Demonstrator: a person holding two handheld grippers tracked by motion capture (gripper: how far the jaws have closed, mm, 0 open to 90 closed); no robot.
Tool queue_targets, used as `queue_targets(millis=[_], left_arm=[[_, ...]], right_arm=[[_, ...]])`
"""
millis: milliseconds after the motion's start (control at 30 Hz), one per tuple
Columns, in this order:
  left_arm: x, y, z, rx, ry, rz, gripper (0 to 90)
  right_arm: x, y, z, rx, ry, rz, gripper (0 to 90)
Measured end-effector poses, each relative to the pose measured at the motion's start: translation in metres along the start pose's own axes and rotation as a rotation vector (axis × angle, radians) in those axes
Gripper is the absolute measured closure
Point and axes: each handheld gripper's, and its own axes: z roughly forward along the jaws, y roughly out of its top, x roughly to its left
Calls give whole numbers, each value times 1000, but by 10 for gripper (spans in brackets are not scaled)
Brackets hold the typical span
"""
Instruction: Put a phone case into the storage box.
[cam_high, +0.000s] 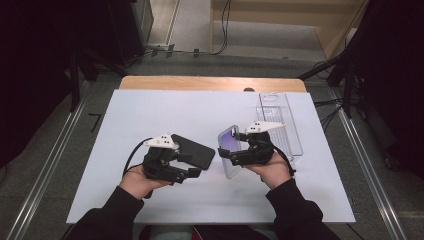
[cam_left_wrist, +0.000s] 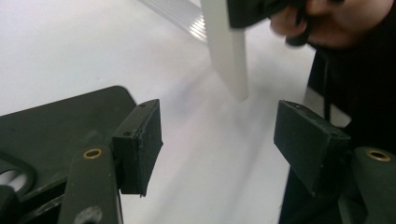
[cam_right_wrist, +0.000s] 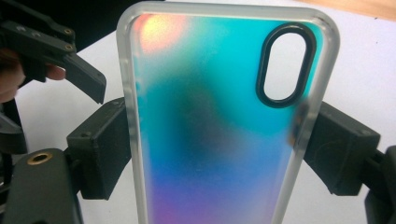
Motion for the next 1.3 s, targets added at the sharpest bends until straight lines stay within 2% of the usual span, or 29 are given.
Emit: queue_targets(millis=[100,167,333,400,500,600,833,1200,1300], left_arm=[[3,-9,-2,30,24,38,293],[4,-13,-3,44,30,35,292],[11,-25,-4,65,48,1,292],[15,-29,-6,66,50,-47,292],[19,-35,-8,67,42,-91,292],[20,-41,-11,75,68,-83,292],[22,-51,-18,74,81,-59,292],[24,-56,-22,61,108,-88,292],[25,-58,-24,70,121,-108,293]], right_arm=[[-2,2,-4,9,15,7,148],[-2,2,-4,9,18,6,148],[-5,1,-3,22,16,-3,148],[-6,2,-4,24,17,-3,148],[-8,3,-7,19,17,8,148],[-10,3,-11,21,11,10,148],[-14,7,-20,10,16,3,148],[-23,18,-41,-33,-10,-2,148],[-25,21,-46,-43,-40,-6,148]])
